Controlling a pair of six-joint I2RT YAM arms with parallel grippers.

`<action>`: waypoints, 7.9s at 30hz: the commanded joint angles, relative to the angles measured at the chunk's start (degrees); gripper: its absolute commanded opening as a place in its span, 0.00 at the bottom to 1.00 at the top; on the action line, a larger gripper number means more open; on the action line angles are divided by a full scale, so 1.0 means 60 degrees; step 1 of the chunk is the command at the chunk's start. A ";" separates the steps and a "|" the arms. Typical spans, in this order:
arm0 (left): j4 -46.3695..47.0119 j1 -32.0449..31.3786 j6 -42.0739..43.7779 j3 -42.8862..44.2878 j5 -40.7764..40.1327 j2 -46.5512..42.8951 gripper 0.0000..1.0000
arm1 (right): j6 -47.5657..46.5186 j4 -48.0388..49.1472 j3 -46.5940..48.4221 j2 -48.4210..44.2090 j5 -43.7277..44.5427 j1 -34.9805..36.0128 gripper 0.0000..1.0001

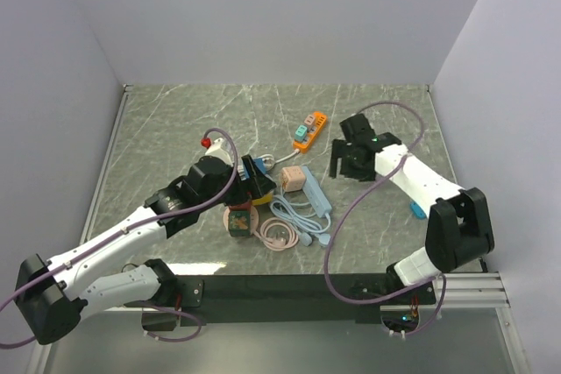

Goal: Pull the plug off the socket

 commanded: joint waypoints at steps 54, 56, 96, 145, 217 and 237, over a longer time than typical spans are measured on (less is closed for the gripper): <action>-0.0847 0.0189 -0.0863 -0.1037 -0.0920 -0.2417 0.99 | -0.2568 -0.0148 0.4568 0.5665 0.1834 0.4539 0.76; -0.0862 0.0189 -0.0849 -0.1022 -0.0920 -0.2343 0.99 | -0.2379 -0.0221 0.4613 0.5695 0.1528 0.4349 0.62; 0.6810 0.0145 -0.0892 -0.0860 0.3211 0.3032 0.99 | 0.7991 0.9605 -0.1920 -0.0062 -1.0911 -0.2214 0.00; 0.0999 -0.1172 0.0660 0.2990 -0.0275 0.5391 0.00 | 0.2207 0.1184 0.0541 -0.0737 -0.6737 -0.1600 0.95; -0.2120 -0.0075 0.0864 0.8952 0.0927 0.4616 0.00 | 0.2558 -0.0617 0.0496 0.1752 0.0001 -0.5217 0.00; -0.4305 0.6325 0.3633 0.6203 -0.3382 0.2344 0.00 | 0.2676 -0.0851 0.0760 0.2237 0.0778 -0.5261 0.02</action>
